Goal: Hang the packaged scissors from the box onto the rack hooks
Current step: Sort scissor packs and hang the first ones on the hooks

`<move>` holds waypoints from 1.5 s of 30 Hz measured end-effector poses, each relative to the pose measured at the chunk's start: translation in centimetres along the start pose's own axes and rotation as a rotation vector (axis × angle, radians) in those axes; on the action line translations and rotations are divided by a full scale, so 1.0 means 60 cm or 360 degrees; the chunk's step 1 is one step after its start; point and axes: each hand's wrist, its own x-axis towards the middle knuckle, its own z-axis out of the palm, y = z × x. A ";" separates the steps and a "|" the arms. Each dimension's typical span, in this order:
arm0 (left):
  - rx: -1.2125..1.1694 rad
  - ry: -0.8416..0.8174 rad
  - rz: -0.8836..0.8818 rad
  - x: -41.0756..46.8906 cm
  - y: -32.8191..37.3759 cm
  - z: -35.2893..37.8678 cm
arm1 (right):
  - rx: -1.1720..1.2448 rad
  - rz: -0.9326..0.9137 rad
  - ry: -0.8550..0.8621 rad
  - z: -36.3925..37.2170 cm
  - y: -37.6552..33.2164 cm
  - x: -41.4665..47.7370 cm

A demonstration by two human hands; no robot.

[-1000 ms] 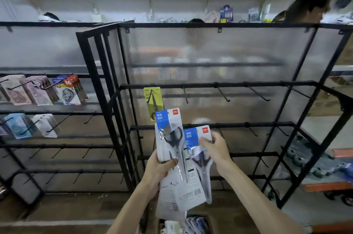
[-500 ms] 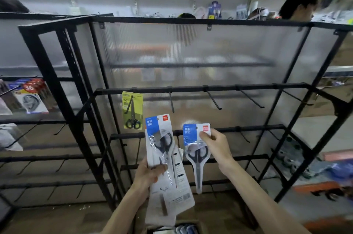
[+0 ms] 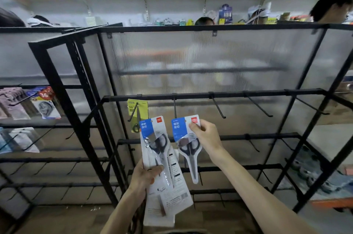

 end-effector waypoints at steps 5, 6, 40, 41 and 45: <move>-0.0007 -0.0051 0.0047 0.003 0.001 0.008 | -0.0001 0.0025 0.0024 -0.011 0.002 0.001; 0.0004 -0.0053 0.0044 0.004 0.001 0.010 | -0.0002 0.0033 0.0034 -0.014 0.004 0.001; 0.0117 -0.0074 -0.0056 0.043 0.015 -0.054 | -0.0105 0.0289 0.0241 0.111 0.045 0.164; 0.0134 -0.0077 -0.0051 0.050 0.016 -0.054 | -0.0082 0.0294 0.0242 0.113 0.045 0.180; 0.0186 -0.0043 -0.0039 0.076 0.024 -0.051 | -0.0112 0.0351 0.0268 0.121 0.048 0.245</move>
